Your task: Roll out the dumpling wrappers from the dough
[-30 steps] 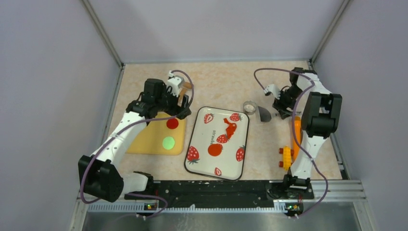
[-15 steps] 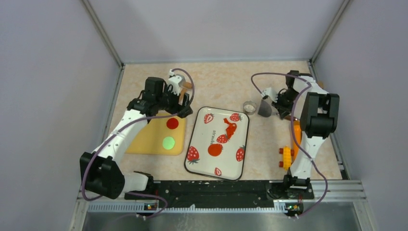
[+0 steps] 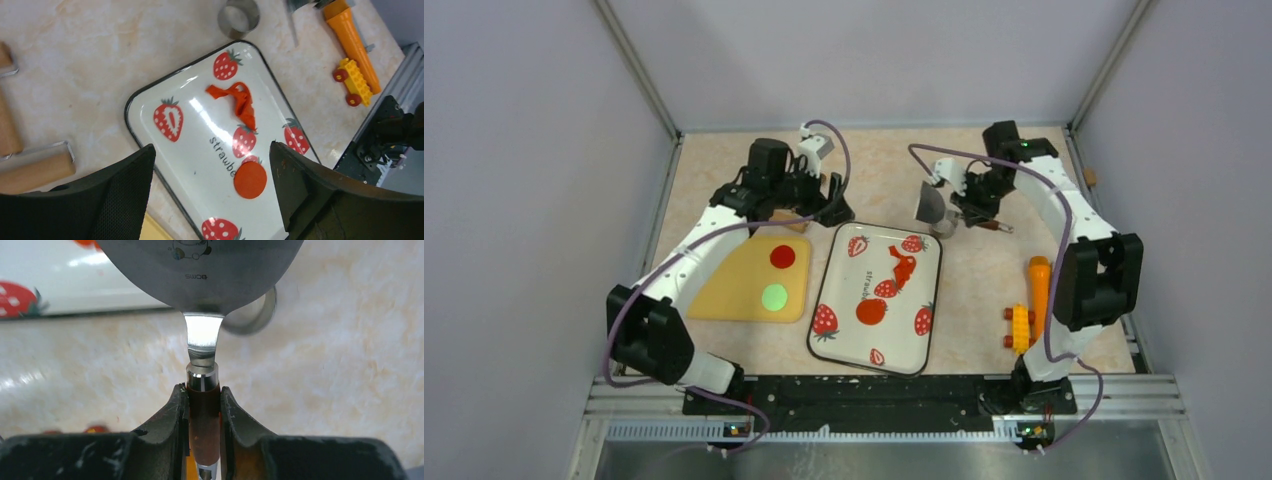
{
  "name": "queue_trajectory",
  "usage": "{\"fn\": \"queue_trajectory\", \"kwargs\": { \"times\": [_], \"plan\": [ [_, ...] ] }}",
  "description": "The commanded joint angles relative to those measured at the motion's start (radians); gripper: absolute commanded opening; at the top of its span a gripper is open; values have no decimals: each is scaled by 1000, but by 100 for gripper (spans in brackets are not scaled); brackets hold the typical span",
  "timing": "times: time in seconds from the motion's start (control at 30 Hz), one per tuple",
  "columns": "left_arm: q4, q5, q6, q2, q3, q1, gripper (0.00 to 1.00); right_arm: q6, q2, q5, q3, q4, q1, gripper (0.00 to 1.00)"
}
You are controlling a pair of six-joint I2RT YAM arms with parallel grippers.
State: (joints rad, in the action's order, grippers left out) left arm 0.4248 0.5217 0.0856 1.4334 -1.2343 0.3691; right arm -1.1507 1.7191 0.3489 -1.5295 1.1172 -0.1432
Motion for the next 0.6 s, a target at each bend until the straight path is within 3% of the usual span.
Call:
{"fn": "queue_trajectory", "kwargs": {
  "times": [0.0, 0.1, 0.33, 0.57],
  "plan": [
    [-43, 108, -11, 60, -135, 61, 86, 247, -17, 78, -61, -107, -136, 0],
    [-7, 141, 3, 118, -218, 73, 86, 373, -4, 57, -82, -181, -207, 0],
    [-30, 61, 172, 204, -273, 58, 86, 397, -6, 35, -119, -191, -323, 0],
    [-76, 92, 247, 255, -259, 56, 72, 425, -35, 55, -115, -202, -338, 0]
  ]
}}
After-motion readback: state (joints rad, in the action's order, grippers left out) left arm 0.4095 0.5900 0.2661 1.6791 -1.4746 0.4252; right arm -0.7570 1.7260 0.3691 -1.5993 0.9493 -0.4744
